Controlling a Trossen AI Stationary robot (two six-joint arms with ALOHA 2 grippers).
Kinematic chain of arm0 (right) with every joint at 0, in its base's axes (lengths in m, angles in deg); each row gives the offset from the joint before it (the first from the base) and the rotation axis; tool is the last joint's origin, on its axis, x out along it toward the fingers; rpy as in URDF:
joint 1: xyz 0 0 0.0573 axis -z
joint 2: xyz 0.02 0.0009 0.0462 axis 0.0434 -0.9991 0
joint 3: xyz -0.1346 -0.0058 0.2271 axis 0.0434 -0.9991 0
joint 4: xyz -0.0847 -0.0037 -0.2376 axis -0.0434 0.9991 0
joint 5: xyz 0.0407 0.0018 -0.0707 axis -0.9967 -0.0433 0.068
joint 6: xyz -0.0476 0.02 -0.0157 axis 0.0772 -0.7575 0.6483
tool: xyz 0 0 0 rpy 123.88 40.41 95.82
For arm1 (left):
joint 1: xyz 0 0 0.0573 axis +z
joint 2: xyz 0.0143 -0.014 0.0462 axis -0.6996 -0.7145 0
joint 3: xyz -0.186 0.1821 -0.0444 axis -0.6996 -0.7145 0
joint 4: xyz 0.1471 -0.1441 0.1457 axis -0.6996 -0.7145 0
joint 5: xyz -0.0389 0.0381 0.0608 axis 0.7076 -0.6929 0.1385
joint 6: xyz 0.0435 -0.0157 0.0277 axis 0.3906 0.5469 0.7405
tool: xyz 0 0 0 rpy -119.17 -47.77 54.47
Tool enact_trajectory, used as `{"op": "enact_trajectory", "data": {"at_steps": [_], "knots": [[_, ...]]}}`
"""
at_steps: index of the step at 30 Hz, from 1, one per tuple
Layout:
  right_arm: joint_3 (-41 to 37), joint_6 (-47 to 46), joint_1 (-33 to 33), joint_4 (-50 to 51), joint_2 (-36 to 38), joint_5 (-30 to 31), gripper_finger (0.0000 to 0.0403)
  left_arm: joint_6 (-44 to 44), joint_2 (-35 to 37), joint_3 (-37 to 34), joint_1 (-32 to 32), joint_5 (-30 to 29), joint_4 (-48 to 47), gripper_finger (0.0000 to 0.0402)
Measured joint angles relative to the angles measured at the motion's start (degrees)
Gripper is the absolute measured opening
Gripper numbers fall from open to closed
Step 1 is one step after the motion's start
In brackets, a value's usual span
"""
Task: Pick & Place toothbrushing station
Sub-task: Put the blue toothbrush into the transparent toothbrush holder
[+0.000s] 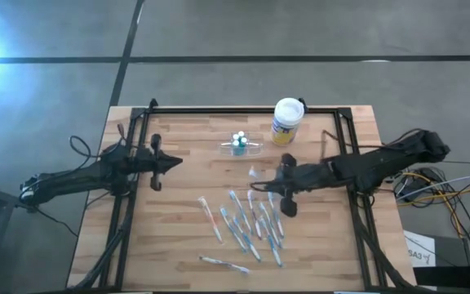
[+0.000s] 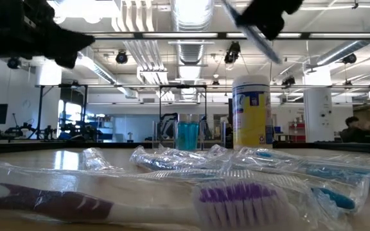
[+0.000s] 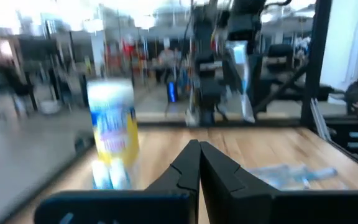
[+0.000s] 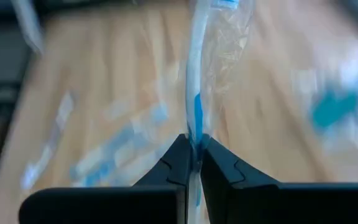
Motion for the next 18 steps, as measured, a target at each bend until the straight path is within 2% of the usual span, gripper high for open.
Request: {"op": "enact_trajectory", "data": {"at_steps": [5,9,14,18], "knots": [[-6.3,12.8,2.4,-16.8,2.0,0.3,0.0014,-1.3,-0.6,0.0,0.0,-0.2,8.7,0.0010],[-9.5,18.9,5.0,-29.3,0.6,1.0,0.0014,-1.7,-3.0,0.0,0.0,-0.2,10.5,0.0010],[-9.2,23.4,7.6,-34.4,-3.9,0.6,0.0014,-1.5,-8.7,0.0,0.0,-0.8,15.3,0.0019],[-6.2,26.0,9.0,-35.9,-8.5,-2.0,0.0013,-1.0,-14.5,0.7,-0.1,0.0,21.6,0.0065]]}}
